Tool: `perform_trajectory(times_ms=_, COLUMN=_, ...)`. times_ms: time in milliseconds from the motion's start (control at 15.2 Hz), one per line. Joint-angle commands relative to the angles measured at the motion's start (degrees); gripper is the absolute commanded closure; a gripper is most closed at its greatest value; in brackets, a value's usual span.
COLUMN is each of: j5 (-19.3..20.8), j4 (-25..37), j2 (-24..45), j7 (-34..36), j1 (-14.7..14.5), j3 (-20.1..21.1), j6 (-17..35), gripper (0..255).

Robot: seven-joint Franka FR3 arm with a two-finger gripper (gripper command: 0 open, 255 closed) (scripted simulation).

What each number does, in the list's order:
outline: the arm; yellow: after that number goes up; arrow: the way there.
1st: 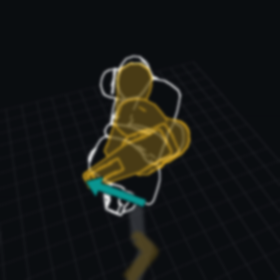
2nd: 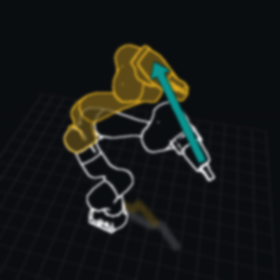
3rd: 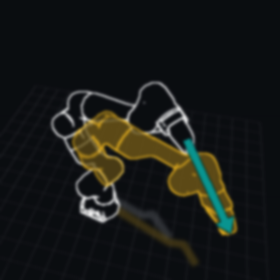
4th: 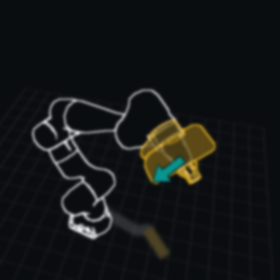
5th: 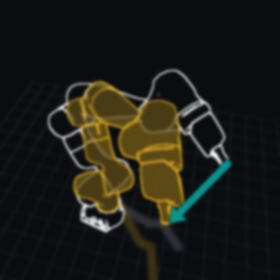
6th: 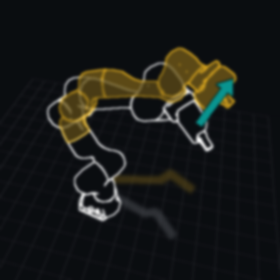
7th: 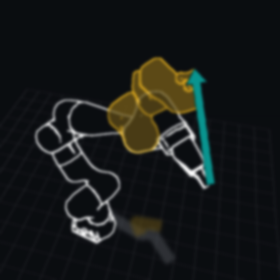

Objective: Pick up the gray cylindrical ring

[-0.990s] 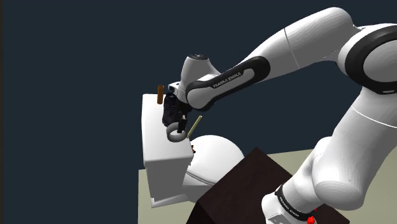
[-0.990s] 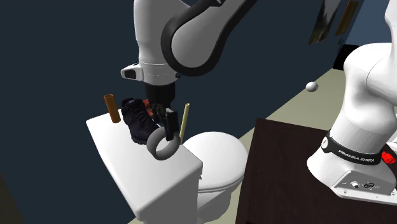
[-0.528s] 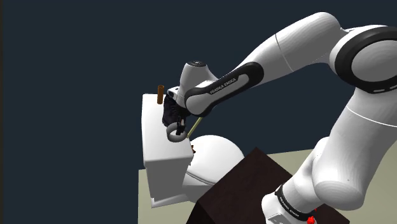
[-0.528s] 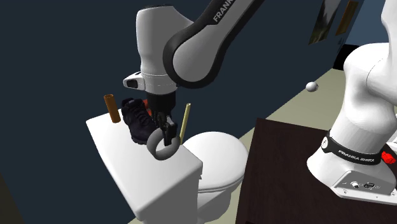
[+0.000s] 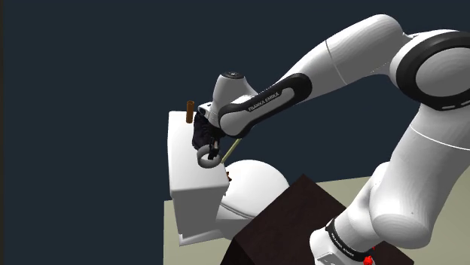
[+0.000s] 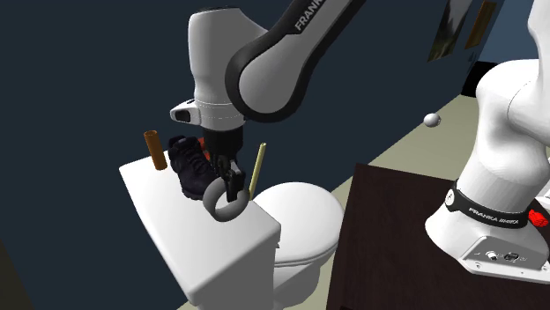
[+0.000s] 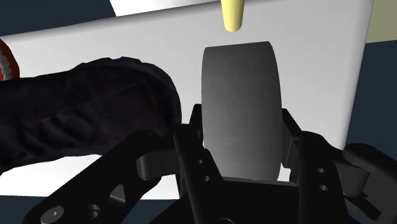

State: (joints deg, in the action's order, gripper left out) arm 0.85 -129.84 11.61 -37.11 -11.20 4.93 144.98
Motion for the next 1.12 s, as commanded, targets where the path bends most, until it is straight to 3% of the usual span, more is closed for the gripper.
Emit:
perform_trajectory(times_ms=0, j5=-0.1, j4=0.1, j2=-0.6, j7=0.0, j1=0.0, j3=0.0, j6=-0.8, gripper=255)
perform_trajectory(times_ms=1056, j5=-1.1, j4=3.0, j2=-8.0, j7=-0.7, j1=0.2, j3=0.2, j6=-11.1, gripper=255)
